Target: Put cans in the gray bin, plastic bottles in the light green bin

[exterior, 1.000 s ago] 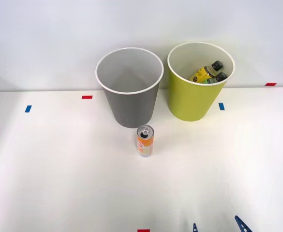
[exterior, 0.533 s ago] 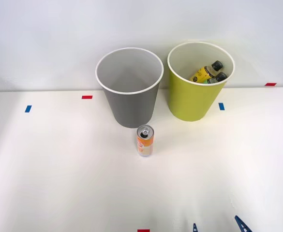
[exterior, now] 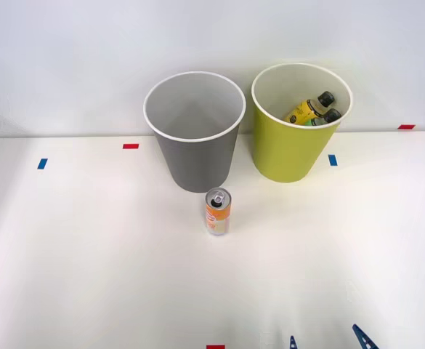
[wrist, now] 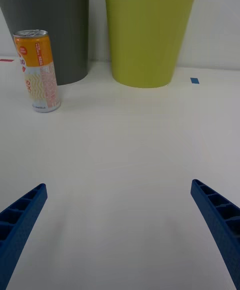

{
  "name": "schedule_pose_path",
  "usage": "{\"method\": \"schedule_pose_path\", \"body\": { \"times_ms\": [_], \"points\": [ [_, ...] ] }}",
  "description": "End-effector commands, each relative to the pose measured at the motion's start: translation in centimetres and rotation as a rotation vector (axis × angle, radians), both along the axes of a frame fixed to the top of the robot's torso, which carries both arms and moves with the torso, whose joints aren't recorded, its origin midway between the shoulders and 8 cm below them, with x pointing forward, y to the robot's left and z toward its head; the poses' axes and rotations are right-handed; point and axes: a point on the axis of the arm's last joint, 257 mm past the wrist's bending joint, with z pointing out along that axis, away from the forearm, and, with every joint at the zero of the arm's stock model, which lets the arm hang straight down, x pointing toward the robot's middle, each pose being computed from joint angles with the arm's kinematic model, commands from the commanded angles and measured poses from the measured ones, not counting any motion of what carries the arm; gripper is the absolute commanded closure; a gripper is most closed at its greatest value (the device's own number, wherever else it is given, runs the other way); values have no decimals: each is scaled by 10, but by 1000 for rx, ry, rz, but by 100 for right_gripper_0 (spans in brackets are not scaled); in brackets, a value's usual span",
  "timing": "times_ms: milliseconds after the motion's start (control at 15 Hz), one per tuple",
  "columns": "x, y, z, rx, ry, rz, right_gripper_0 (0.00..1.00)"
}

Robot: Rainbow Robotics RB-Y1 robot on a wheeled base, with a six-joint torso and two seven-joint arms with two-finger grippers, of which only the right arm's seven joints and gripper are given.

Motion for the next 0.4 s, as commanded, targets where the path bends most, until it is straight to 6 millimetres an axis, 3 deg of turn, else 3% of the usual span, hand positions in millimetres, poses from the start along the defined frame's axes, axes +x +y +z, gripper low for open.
{"method": "schedule_pose_path", "body": {
  "times_ms": [67, 400],
  "points": [
    [0, 0, 0, 0, 0, 0, 0],
    [0, 0, 0, 0, 0, 0, 0]
  ]
}}
